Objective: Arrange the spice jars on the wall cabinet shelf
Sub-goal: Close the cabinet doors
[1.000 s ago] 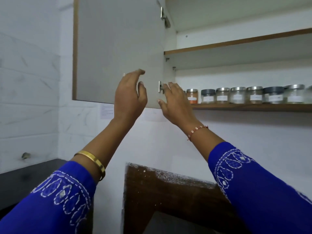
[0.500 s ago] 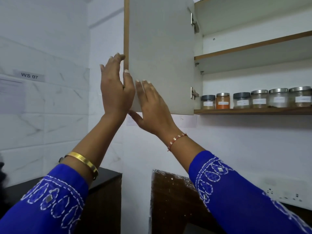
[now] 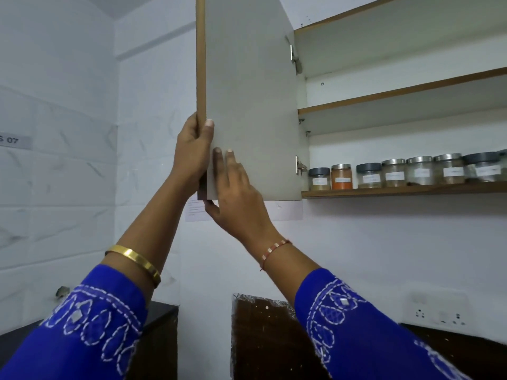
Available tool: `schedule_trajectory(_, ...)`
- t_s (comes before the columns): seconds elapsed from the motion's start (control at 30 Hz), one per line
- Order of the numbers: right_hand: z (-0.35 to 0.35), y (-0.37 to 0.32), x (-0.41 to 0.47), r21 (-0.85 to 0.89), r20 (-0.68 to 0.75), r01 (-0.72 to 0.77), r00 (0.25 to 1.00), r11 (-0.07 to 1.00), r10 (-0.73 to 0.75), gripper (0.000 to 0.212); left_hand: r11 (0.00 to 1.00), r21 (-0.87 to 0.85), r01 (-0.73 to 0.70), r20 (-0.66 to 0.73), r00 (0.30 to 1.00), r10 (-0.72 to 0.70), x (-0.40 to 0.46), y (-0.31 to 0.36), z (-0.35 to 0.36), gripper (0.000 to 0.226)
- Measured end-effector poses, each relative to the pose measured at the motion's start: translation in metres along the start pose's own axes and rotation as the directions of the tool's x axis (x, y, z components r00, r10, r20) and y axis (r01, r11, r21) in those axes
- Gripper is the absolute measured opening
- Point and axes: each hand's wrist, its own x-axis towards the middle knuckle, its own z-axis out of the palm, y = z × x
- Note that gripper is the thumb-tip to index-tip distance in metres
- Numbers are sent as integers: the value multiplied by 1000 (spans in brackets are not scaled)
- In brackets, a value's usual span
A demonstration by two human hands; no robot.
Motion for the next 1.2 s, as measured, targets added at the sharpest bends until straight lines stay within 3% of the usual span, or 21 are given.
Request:
schedule_trajectory(0.13,0,-7,-6,19,-51,-58,997,998,59,76,1000,-27,2,31,1000,-1,-5,6,3,32)
schedule_trajectory(0.4,-31,18,-28,285,-301,-126,930,950,213,64,997,-20,-79,57,995,80,-37,34,50,47)
schedule_trajectory(0.67,-81,81,-60,478,-292,-149,902,866,317,69,985,-43,-167,65,983,169,-69,59,129,53)
schedule_trajectory(0.83,-108,128,-84,557,-281,-221,857,800,432,65,973,-22,-231,211,950,230,-76,69,178,57)
schedule_trajectory(0.97,-129,179,-105,635,-242,-291,805,716,542,48,962,-27,-273,312,912,267,-80,72,229,56)
schedule_trajectory(1.2,-154,274,-131,735,-96,-452,668,505,738,25,948,208,-242,533,840,98,-87,44,315,57)
